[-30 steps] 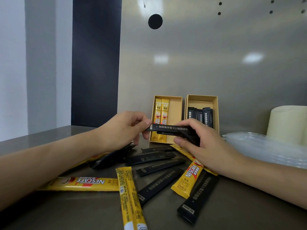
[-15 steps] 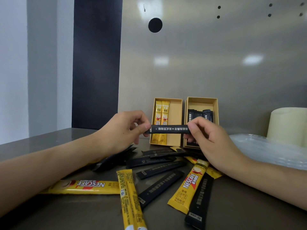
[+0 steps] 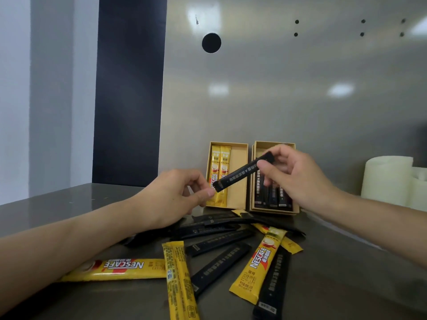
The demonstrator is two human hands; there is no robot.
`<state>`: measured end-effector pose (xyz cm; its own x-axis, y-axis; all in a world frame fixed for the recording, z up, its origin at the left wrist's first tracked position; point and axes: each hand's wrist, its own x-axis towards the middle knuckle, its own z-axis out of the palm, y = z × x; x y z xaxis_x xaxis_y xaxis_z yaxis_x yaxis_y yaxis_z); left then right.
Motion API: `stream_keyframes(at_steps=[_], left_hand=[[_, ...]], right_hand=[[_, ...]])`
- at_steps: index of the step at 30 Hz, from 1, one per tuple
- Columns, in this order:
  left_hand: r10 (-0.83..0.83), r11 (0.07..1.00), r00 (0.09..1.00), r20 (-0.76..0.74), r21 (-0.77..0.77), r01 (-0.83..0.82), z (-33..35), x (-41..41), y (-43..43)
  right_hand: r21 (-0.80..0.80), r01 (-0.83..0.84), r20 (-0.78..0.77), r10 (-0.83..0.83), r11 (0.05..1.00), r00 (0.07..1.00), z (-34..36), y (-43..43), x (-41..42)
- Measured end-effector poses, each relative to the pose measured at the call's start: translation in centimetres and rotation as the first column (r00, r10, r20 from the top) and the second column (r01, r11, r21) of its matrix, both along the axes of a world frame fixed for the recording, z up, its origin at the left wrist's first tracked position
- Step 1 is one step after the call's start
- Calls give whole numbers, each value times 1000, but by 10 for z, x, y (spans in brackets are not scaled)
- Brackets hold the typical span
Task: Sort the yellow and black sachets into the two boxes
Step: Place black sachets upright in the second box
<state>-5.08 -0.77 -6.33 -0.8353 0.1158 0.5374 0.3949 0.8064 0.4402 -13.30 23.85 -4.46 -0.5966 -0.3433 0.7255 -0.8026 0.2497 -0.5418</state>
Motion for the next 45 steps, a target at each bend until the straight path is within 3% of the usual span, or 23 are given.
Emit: stream_keyframes(at_steps=[8, 13, 18, 22, 31, 34, 38, 45], left_hand=[[10, 999, 999, 30, -49, -9, 0, 0, 0], [12, 999, 999, 48, -43, -10, 0, 0, 0], [9, 999, 997, 71, -48, -6, -2, 1, 0], [5, 998, 997, 77, -58, 0, -2, 3, 1], [15, 997, 997, 77, -74, -9, -1, 2, 1], [17, 997, 996, 84, -81, -10, -1, 1, 0], [19, 995, 997, 81, -94, -11, -2, 0, 0], [19, 993, 998, 65, -118, -11, -3, -2, -1]], right_hand=[[-30, 141, -37, -142, 989, 989, 48, 50, -35], [134, 313, -121, -298, 940, 947, 35, 49, -38], [220, 381, -226, -333, 898, 916, 22, 37, -35], [225, 436, -282, -370, 872, 885, 17, 34, -38], [131, 437, -251, -396, 890, 883, 16, 23, -40], [193, 498, -309, -430, 845, 848, 13, 22, -40], [266, 641, -509, -460, 719, 727, 10, 19, -34], [311, 666, -576, -423, 678, 699, 1, 14, -32]])
